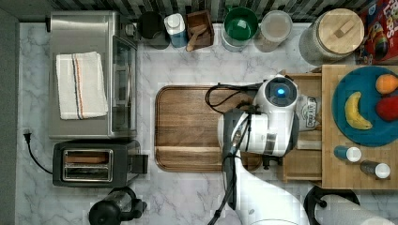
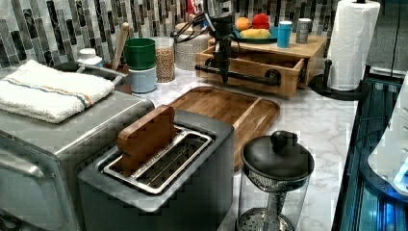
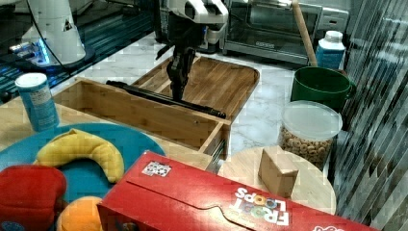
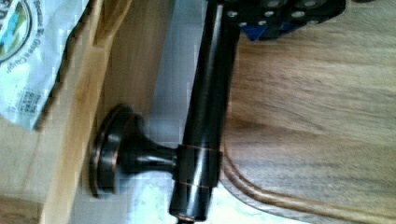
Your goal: Close the drawer.
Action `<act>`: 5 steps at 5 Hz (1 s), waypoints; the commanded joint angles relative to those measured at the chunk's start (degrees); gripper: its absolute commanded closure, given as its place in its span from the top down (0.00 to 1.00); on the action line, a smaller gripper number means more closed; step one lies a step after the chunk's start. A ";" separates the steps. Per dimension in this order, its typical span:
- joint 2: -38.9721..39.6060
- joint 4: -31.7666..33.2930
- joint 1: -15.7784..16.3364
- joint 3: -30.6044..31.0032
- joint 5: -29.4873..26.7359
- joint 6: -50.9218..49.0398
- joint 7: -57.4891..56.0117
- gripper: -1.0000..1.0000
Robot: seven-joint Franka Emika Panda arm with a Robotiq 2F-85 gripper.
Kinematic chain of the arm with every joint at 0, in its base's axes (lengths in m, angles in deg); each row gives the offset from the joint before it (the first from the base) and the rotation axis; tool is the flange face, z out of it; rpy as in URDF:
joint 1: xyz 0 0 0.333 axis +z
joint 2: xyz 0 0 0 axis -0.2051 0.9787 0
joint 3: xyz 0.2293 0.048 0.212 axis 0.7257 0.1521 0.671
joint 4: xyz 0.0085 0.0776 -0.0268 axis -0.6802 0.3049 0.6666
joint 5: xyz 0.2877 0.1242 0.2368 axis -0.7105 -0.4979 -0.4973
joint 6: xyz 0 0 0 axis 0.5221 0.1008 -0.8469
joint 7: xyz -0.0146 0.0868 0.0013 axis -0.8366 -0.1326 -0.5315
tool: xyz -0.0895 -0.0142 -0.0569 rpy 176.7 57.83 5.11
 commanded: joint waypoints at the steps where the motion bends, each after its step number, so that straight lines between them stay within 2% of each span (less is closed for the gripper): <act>1: 5.02 -11.75 -11.76 -7.75 -0.59 0.18 -13.34 0.00; 2: 8.06 -15.58 -14.06 -7.76 -1.77 0.58 -17.95 0.00; 3: 8.05 -16.21 -14.33 -8.50 0.82 1.50 -15.97 0.00; 5: 8.16 -17.87 -13.96 -9.04 0.81 -1.35 -15.66 0.00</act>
